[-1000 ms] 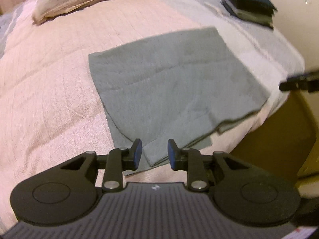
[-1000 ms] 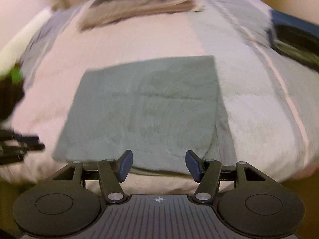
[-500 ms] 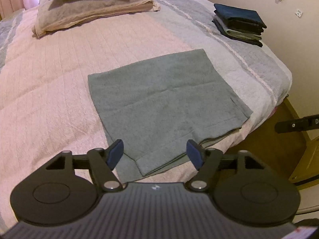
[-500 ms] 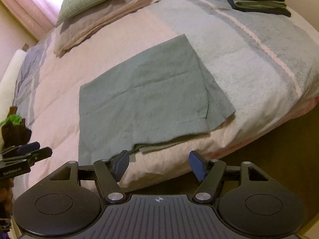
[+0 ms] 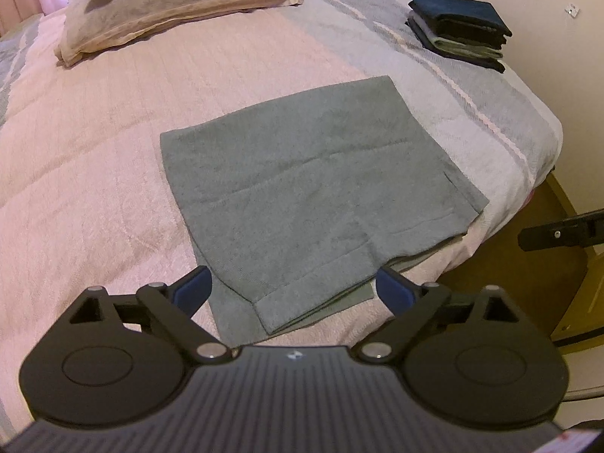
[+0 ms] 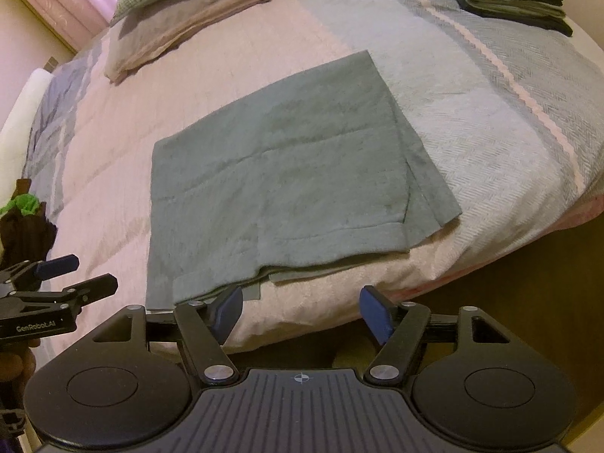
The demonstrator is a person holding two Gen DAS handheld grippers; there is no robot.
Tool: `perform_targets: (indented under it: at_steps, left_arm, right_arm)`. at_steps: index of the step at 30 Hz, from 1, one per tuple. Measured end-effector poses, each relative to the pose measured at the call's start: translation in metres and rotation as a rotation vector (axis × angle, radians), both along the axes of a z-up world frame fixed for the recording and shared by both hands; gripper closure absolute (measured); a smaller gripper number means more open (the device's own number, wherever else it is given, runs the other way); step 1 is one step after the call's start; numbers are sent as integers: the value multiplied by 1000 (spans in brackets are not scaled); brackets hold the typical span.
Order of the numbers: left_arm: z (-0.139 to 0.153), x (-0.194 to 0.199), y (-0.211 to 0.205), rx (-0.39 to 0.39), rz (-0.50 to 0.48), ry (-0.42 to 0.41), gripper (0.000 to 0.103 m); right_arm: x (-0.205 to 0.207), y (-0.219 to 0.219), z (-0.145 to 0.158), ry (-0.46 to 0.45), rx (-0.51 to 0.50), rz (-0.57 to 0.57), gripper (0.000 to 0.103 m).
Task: Fold clothes
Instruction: 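Release the grey skirt with both grippers and smooth it flat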
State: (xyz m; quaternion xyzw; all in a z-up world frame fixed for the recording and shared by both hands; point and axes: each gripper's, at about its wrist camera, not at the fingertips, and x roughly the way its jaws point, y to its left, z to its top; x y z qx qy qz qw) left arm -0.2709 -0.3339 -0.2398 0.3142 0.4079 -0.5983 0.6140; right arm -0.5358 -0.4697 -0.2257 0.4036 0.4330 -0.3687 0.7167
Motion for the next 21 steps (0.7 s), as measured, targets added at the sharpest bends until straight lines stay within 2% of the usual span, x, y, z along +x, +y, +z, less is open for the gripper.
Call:
perform_targets:
  at_steps: [18,21]
  left_arm:
    - [-4,-10,-18,21,-25,5,8]
    - [-5,-9,-23,33,-45,-20,8]
  right_arm:
    - [1,-2,-10,30,18,-5,37]
    - [4,-8,-14,20,7,5,37]
